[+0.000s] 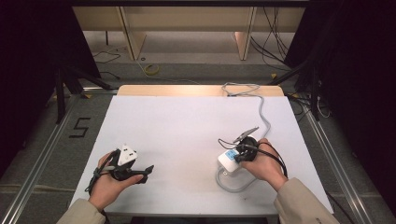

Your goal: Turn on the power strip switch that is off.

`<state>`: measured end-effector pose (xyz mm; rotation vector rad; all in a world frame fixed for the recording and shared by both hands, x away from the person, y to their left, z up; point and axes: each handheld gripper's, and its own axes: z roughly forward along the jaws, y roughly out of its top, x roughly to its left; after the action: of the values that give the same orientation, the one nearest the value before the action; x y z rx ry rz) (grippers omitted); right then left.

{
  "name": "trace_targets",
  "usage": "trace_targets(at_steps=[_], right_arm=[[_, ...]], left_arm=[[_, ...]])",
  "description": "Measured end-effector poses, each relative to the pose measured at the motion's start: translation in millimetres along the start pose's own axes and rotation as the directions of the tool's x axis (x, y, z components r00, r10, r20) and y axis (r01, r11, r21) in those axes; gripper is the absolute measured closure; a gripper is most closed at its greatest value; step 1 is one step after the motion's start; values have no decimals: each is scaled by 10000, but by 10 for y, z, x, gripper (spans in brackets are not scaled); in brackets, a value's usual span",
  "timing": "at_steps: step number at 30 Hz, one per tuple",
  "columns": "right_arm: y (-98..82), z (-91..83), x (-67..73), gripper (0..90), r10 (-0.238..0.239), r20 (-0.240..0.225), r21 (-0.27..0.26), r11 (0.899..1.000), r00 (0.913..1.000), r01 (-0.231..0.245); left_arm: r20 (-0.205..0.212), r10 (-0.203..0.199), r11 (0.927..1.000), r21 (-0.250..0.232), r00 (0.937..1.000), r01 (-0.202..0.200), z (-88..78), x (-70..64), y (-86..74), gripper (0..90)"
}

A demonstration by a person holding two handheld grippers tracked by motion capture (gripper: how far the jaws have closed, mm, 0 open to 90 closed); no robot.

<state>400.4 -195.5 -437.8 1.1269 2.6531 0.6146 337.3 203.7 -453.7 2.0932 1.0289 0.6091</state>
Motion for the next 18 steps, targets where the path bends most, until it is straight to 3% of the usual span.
trace_targets(at_steps=[18], right_arm=[[-31, -16, -14, 900, -118, -56, -265, 9996, 9999, 117]], left_arm=[[4, 35, 10000, -8, 10000, -35, 1, 5, 2, 164]])
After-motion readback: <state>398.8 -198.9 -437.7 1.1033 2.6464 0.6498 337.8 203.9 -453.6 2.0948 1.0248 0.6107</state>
